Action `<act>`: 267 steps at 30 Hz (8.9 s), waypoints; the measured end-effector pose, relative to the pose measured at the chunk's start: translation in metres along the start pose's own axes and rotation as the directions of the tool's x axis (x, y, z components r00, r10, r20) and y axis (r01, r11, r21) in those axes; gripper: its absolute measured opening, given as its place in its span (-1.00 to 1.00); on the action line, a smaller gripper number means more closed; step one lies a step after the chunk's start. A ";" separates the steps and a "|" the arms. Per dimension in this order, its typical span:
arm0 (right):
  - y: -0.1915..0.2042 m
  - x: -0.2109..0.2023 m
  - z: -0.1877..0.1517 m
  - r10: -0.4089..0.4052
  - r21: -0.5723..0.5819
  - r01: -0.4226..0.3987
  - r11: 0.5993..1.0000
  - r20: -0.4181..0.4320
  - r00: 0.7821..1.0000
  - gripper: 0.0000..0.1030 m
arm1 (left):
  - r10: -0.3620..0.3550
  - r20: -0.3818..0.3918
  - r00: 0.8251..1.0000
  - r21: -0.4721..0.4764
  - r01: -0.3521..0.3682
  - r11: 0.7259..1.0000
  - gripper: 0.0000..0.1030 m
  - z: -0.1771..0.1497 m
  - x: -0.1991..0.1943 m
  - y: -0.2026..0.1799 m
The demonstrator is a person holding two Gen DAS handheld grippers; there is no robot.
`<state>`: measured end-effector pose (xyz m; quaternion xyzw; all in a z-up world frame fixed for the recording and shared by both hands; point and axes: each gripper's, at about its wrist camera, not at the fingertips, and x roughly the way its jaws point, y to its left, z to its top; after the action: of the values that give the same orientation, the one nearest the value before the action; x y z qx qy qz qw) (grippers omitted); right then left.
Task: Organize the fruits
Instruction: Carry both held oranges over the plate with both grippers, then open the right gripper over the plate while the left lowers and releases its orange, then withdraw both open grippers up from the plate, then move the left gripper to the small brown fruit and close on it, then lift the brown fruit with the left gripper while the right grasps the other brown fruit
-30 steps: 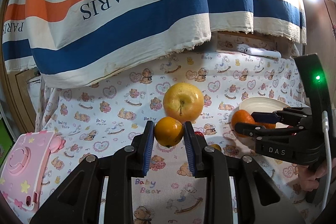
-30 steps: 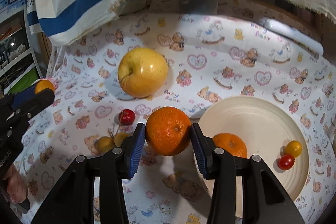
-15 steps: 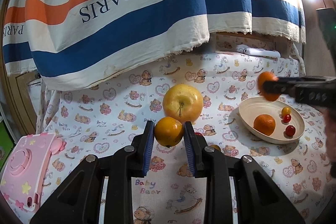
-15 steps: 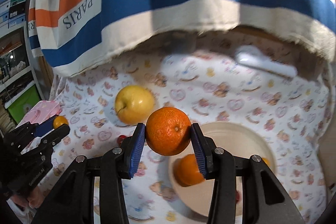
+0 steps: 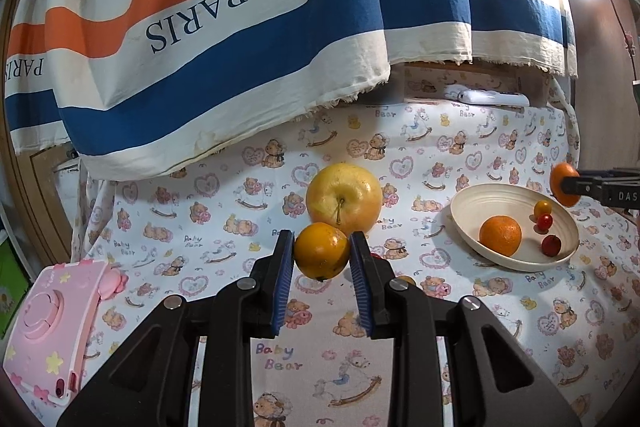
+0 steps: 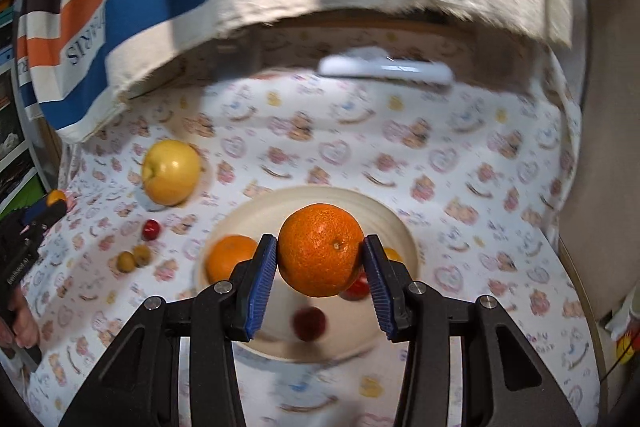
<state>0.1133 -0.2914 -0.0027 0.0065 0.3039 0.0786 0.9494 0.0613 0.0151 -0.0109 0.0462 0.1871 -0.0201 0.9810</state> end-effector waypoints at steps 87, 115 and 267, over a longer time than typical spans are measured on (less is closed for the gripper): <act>-0.031 0.009 -0.003 -0.001 0.084 0.009 0.996 -0.094 0.996 0.06 | -0.307 -0.175 0.935 0.089 0.326 0.941 -0.07 0.021 0.041 -0.171; -0.032 -0.041 0.002 -0.018 0.105 -0.008 0.994 0.250 0.968 0.97 | -0.213 0.130 0.968 -0.002 0.215 0.977 0.99 0.027 0.008 -0.140; 0.173 0.083 0.001 0.332 -0.201 -0.377 0.904 -0.223 0.916 0.19 | -0.091 -0.136 0.987 -0.216 0.061 0.975 -0.56 0.016 0.023 0.025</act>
<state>0.1552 -0.1076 -0.0393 -0.0601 0.3719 0.2869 0.8808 0.0902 0.0376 -0.0031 -0.0640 0.2605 -0.0344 0.9627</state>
